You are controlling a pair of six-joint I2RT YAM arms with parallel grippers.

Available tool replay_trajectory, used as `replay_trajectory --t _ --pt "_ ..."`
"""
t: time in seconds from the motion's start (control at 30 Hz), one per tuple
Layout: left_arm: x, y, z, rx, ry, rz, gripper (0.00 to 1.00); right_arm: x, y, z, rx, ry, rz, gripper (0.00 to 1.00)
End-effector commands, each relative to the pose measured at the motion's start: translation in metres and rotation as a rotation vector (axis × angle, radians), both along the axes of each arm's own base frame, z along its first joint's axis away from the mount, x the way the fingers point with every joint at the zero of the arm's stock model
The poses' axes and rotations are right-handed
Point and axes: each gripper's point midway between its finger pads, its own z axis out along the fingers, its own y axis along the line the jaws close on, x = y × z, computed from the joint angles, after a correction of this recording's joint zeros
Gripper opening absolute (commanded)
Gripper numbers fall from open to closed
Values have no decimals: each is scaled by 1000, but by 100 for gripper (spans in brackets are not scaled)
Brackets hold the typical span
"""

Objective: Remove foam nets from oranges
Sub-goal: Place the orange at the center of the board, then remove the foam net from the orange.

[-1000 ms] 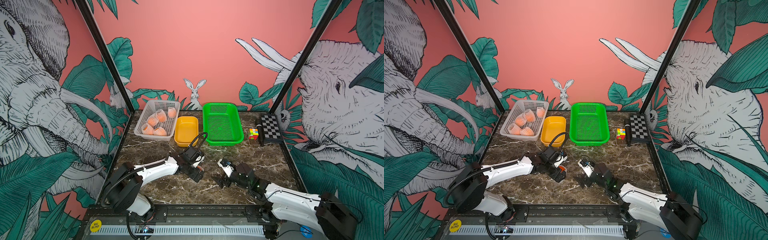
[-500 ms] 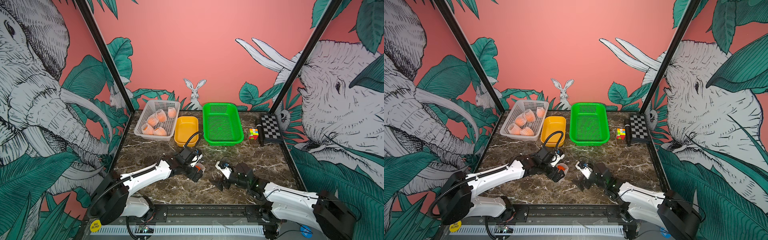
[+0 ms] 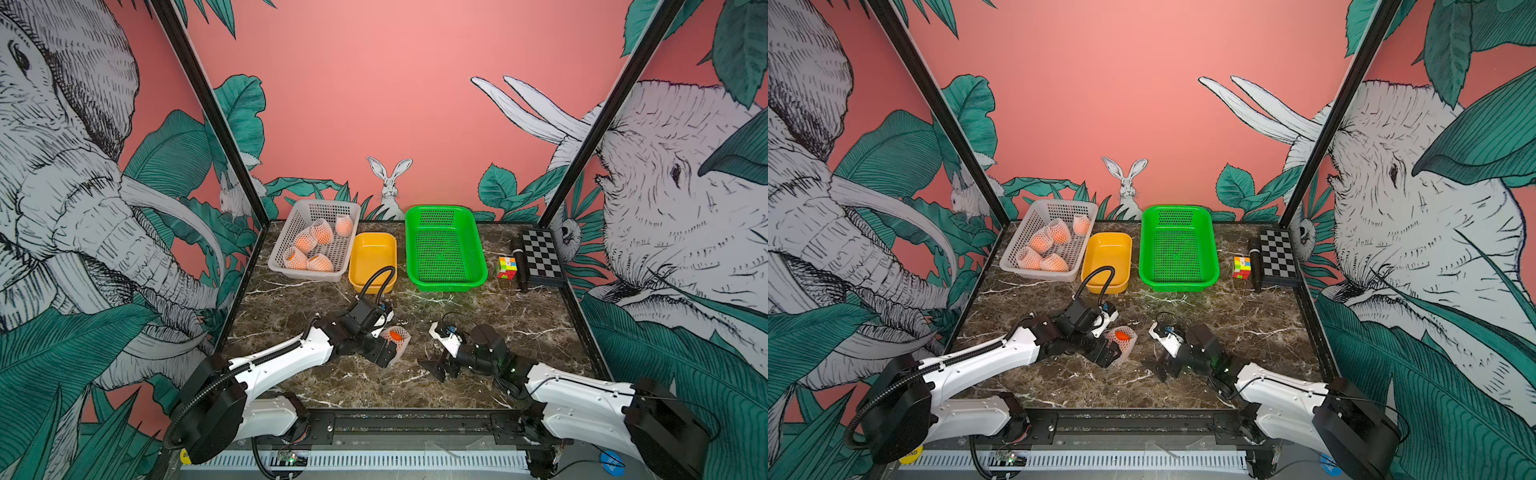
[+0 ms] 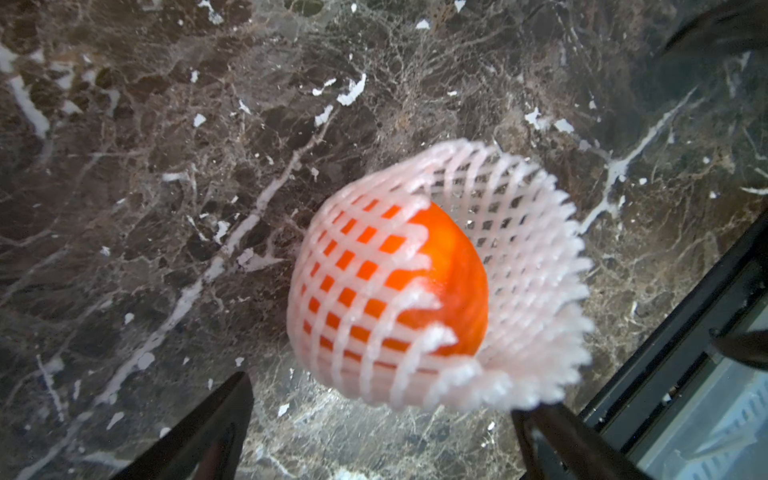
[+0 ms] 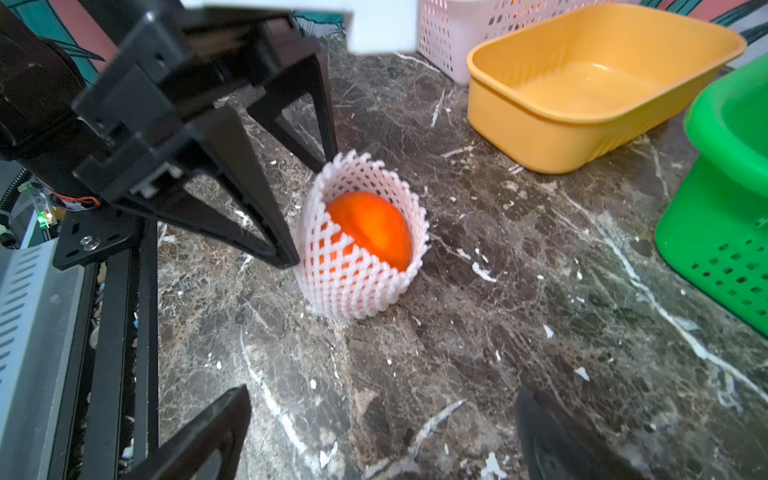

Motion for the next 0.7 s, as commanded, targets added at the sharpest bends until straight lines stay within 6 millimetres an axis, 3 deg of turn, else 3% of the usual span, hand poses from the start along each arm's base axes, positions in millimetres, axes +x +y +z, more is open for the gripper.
replay_trajectory --t 0.0,0.67 --pt "-1 -4 4 -37 10 3 97 1 9 18 38 -40 28 99" --pt "-9 -1 18 -130 -21 25 97 -1 11 25 63 -52 46 99"
